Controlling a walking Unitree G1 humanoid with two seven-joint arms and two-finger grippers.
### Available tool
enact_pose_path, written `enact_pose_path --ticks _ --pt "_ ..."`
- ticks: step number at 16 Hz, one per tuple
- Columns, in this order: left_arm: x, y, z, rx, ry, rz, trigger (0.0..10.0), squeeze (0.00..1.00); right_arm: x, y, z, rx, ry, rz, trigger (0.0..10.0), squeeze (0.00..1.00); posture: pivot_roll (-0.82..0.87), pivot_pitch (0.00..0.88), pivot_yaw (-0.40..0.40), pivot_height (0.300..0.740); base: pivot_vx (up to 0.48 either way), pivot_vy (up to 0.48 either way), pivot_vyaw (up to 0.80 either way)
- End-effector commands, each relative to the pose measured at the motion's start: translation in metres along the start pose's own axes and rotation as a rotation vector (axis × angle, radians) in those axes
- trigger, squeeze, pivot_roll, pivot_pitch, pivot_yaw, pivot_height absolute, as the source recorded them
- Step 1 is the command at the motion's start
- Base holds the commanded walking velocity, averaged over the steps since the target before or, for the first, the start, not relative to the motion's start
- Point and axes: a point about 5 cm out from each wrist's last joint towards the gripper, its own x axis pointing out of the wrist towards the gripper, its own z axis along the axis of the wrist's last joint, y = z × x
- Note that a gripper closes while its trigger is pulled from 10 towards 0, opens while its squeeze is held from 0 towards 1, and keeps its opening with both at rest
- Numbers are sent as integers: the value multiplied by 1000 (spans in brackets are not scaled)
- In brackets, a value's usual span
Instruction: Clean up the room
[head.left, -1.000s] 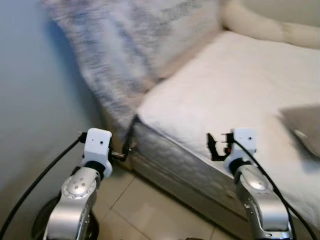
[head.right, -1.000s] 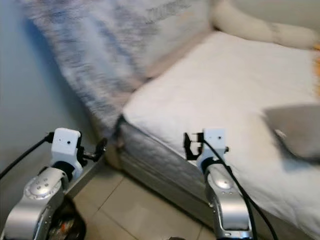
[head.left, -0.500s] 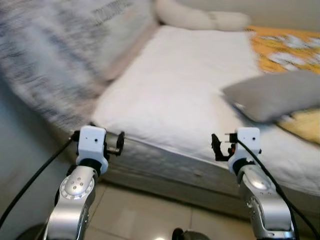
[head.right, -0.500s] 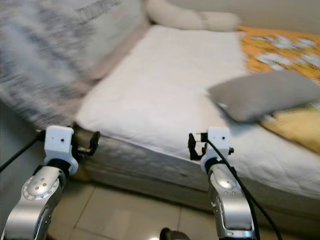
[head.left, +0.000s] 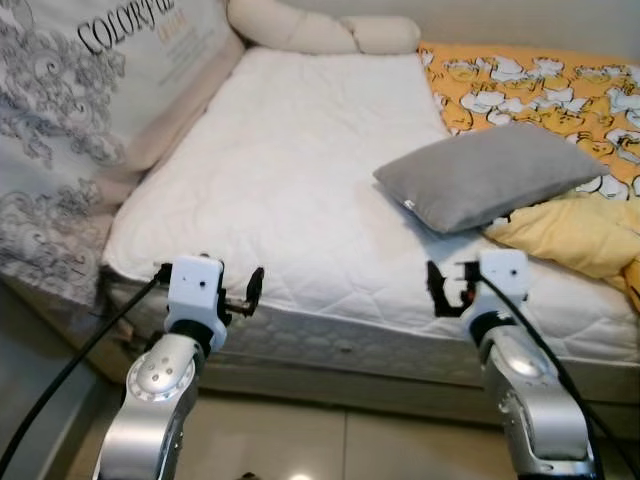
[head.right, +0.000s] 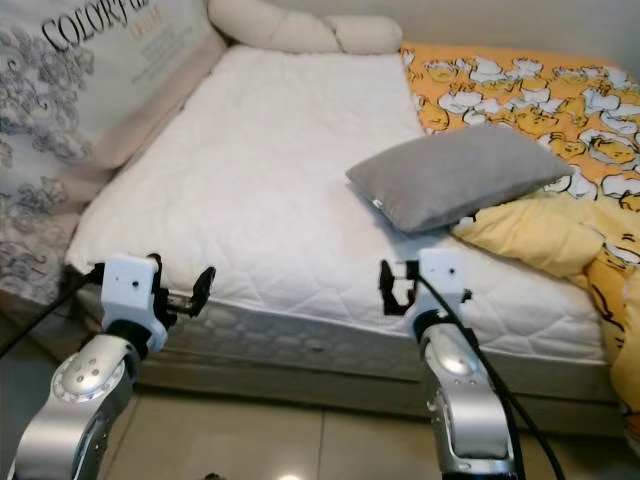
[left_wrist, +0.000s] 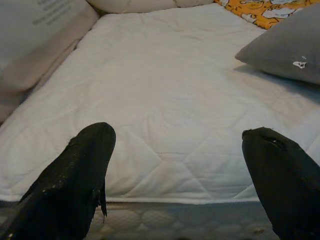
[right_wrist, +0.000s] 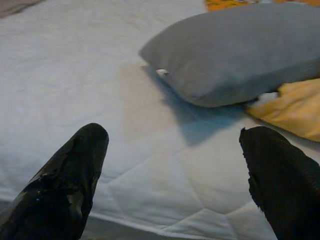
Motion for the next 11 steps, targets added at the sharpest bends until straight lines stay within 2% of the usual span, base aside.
enact_pose_path --ticks 1,3,6,9,11 --pt "0 -2 1 7 -6 -9 10000 0 0 -3 2 -11 -14 5 10000 0 -74 0 -8 740 281 0 0" --pt "-1 -1 1 1 -6 -6 10000 0 1 -4 2 -29 -16 7 10000 0 -75 0 -13 740 281 0 0" --pt "0 2 1 -5 -7 1 10000 0 5 2 3 -81 -16 36 10000 0 -88 0 -13 740 286 0 0" --pt "3 -1 1 4 -5 -12 10000 0 6 -2 4 -25 -14 24 10000 0 -75 0 -19 740 303 0 0" --pt "5 -1 2 23 -5 -18 10000 0 6 -4 1 -20 -10 16 10000 0 -77 0 -14 740 306 0 -800"
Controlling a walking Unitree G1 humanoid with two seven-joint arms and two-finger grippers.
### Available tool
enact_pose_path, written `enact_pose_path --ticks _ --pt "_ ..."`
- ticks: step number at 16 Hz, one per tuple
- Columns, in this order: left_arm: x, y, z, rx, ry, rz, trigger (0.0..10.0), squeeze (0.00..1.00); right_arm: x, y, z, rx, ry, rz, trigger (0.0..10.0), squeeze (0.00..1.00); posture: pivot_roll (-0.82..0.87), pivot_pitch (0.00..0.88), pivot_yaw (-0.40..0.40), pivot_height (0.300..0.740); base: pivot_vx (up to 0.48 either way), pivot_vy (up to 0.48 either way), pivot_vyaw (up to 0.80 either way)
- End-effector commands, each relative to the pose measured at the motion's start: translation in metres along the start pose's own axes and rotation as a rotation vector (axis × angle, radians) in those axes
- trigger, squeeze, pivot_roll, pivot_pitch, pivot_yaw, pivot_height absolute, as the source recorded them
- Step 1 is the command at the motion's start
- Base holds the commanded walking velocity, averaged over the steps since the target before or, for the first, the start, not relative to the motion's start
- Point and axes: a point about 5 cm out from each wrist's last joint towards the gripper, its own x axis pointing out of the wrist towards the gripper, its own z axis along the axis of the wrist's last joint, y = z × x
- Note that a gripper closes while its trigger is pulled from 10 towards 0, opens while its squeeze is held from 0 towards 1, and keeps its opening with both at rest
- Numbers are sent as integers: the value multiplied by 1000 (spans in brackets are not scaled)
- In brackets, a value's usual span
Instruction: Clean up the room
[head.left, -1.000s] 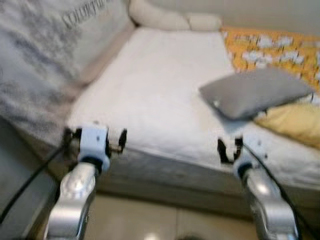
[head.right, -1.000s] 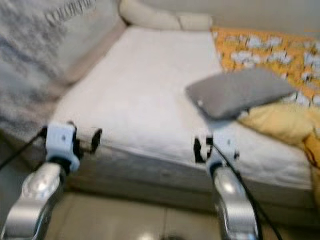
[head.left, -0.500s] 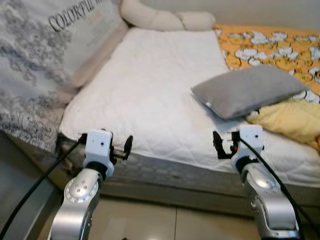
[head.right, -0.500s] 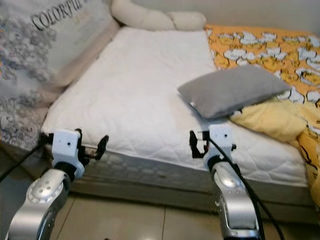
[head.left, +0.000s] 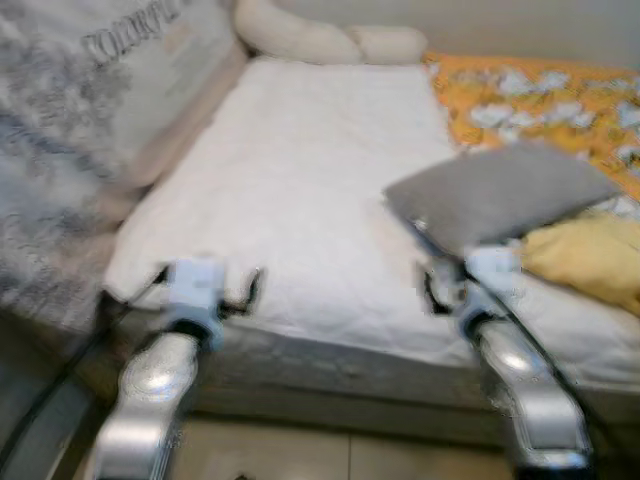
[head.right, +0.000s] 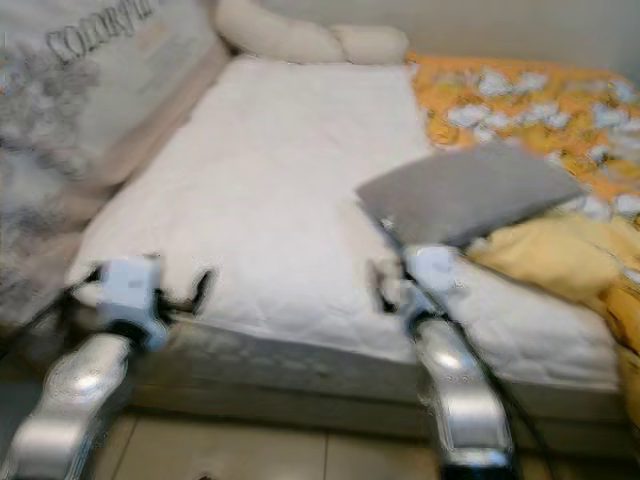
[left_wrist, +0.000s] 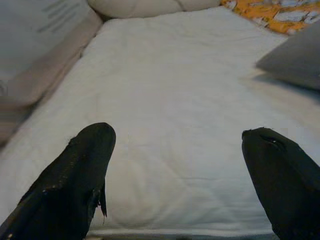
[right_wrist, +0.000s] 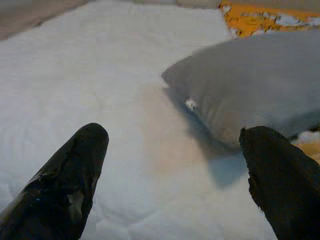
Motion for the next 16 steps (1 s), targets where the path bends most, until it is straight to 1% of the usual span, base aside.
enact_pose_path --ticks 1,2,6,10,11,12,13,14,15,16 --pt "3 -10 4 4 -17 -38 10000 0 -3 -16 -2 -8 2 -59 10000 0 -77 0 -13 740 304 0 -800" --pt "3 -10 4 5 -16 -38 10000 0 -2 -16 -1 -6 0 -61 10000 0 -79 0 -12 740 304 0 -800" --pt "5 -13 4 21 -16 -64 10000 0 -1 -12 1 -8 -5 -50 10000 0 -82 0 -14 740 303 0 0" --pt "4 -9 6 1 -27 -35 10000 0 1 -11 0 2 -2 -50 10000 0 -89 0 -2 740 304 0 0" --pt "5 -8 5 -3 -27 -32 10000 0 8 -13 5 -7 -17 -65 10000 0 -84 0 1 740 300 0 0" --pt "5 -7 5 -3 -25 -27 10000 0 12 -18 9 18 -27 -99 10000 0 -87 0 6 740 304 0 0" --pt "5 -6 6 -9 -26 -24 10000 0 13 -20 10 28 -33 -107 10000 0 -86 0 6 740 304 0 0" --pt "6 -7 6 -5 -28 -28 10000 0 15 -22 12 20 -44 -109 10000 0 -87 0 4 740 304 0 0" --pt "6 -7 7 -10 -30 -28 10000 0 15 -22 15 42 -54 -104 10000 0 -86 0 2 740 304 0 0" --pt "6 -9 6 -4 -30 -37 10000 0 12 -17 12 -2 -48 -35 10000 0 -83 0 -3 740 300 0 0"
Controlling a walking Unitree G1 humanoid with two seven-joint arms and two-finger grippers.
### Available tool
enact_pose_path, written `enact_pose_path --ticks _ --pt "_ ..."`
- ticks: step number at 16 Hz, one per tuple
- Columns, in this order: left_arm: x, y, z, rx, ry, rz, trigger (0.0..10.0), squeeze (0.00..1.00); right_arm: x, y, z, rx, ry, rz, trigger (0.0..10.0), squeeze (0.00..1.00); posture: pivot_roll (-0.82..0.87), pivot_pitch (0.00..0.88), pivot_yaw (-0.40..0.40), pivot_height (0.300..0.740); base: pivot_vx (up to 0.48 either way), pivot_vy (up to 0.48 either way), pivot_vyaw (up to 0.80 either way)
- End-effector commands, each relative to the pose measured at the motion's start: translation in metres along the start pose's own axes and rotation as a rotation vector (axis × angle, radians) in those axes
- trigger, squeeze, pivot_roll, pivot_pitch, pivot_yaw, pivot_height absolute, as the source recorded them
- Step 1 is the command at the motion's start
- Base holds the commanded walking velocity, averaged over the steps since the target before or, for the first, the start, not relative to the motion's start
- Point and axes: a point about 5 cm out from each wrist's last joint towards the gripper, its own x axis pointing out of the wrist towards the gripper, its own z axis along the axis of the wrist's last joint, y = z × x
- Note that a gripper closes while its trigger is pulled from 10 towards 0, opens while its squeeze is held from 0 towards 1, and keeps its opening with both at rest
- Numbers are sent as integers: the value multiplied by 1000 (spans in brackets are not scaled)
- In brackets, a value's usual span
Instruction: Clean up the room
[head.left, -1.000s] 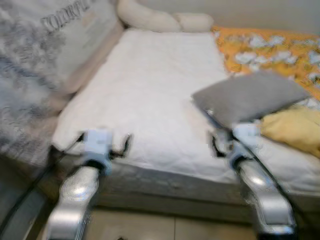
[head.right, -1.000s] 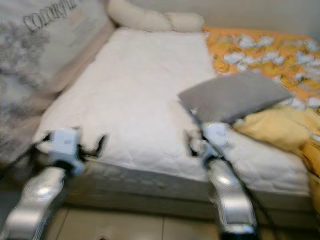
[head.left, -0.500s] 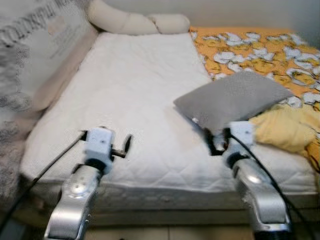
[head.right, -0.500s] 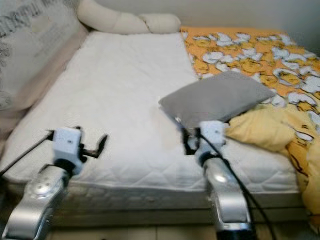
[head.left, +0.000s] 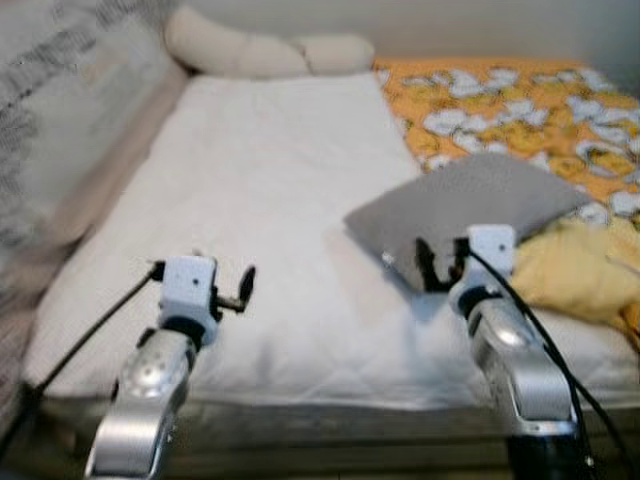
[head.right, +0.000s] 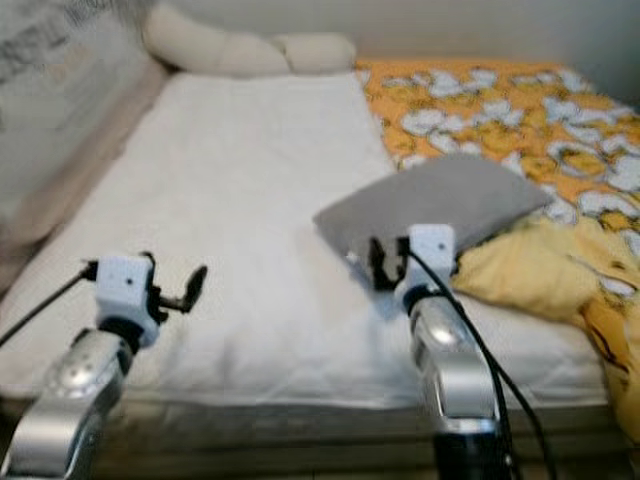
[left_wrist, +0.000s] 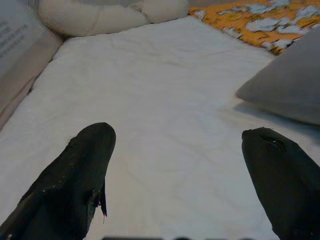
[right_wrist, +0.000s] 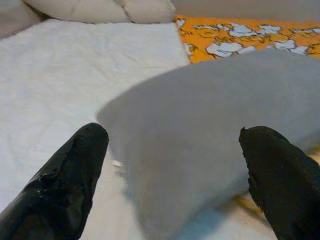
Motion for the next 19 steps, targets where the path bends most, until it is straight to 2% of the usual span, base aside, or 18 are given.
enact_pose_path --ticks 1,3,6,10,12,13,14,15,16,17,19 --pt "2 -8 3 -4 -11 -23 10000 0 -4 -2 -4 -21 10 38 10000 0 -82 0 -3 740 304 0 0" --pt "1 -9 2 0 -8 -27 10000 0 -8 2 -8 -32 17 84 10000 0 -75 0 -10 740 302 0 0" --pt "-1 -8 1 -1 -5 -21 10000 0 -11 -5 -13 28 46 40 10000 0 -73 0 -13 740 301 0 0" --pt "1 -8 1 4 -8 -29 10000 0 -12 -10 -14 44 62 0 10000 0 -80 0 -7 740 303 0 0" --pt "1 -10 2 1 -18 -53 10000 0 -11 -19 -12 60 71 -54 10000 0 -84 0 -9 740 146 0 0" --pt "0 -13 3 4 -16 -88 10000 0 -10 -28 -10 99 84 -101 10000 0 -85 0 -9 740 0 0 0" --pt "0 -15 3 11 -15 -105 10000 0 -8 -33 -9 139 86 -124 10000 231 -84 0 -9 740 0 0 0" --pt "0 -16 5 15 -27 -125 10000 0 -5 -41 -8 228 90 -177 10000 1000 -86 0 -7 740 0 0 0" --pt "0 -20 10 14 -43 -162 10000 0 0 -52 -8 332 97 -237 10000 1000 -85 0 -4 740 0 0 0" --pt "1 -24 13 3 -50 -203 10000 0 5 -59 -9 372 116 -273 10000 1000 -85 0 -1 740 0 0 0" --pt "2 -28 16 -38 -51 -262 10000 0 14 -62 -11 370 159 -284 10000 1000 -85 0 4 740 0 0 0"
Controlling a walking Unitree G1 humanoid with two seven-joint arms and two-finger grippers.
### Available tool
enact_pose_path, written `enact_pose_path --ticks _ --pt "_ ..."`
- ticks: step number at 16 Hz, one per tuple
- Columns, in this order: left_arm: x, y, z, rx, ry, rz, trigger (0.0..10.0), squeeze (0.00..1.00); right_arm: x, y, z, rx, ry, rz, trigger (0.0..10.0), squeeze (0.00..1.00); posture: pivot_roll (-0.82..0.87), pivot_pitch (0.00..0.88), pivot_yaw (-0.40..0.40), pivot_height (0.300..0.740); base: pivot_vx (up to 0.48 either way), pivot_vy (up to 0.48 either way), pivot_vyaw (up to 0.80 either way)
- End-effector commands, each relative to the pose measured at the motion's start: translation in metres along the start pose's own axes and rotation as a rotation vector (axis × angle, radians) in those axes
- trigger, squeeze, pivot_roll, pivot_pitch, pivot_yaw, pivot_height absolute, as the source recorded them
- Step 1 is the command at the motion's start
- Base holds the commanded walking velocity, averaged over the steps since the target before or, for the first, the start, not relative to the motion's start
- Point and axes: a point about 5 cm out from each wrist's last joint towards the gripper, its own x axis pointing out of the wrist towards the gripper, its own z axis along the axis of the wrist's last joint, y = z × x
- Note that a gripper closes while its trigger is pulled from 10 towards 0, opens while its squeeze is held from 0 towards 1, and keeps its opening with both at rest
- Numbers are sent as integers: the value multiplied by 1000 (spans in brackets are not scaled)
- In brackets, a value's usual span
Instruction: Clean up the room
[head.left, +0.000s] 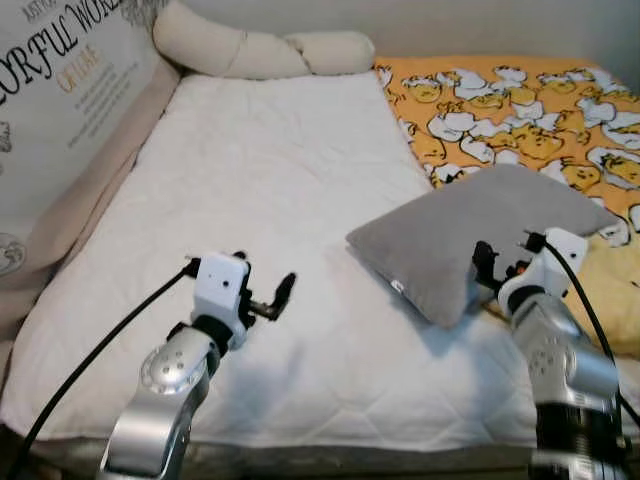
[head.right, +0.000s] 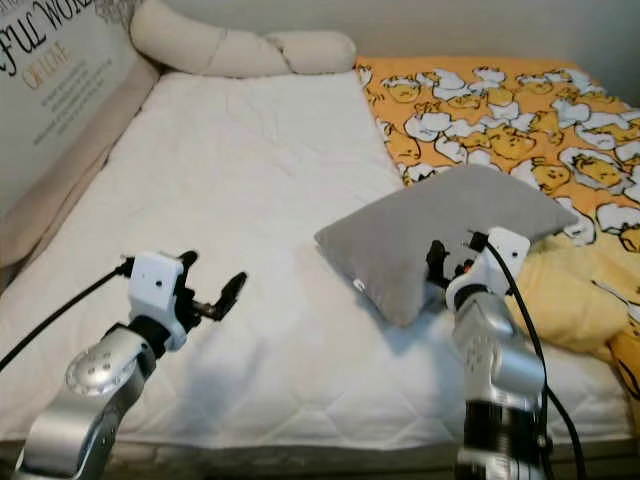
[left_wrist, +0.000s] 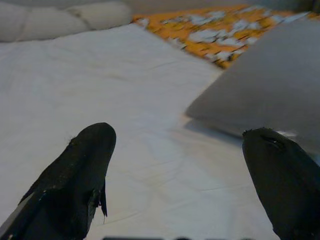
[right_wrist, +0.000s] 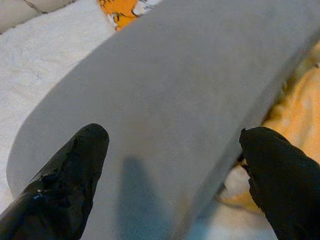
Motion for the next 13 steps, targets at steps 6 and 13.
enact_pose_path --ticks 6,13 --pt "8 -17 17 53 -6 -252 10000 0 46 11 -17 190 235 59 10000 0 -87 0 57 740 0 0 0" --pt "7 -14 16 88 10 -253 10000 0 54 17 -22 294 279 51 0 0 -65 0 31 740 0 0 0"
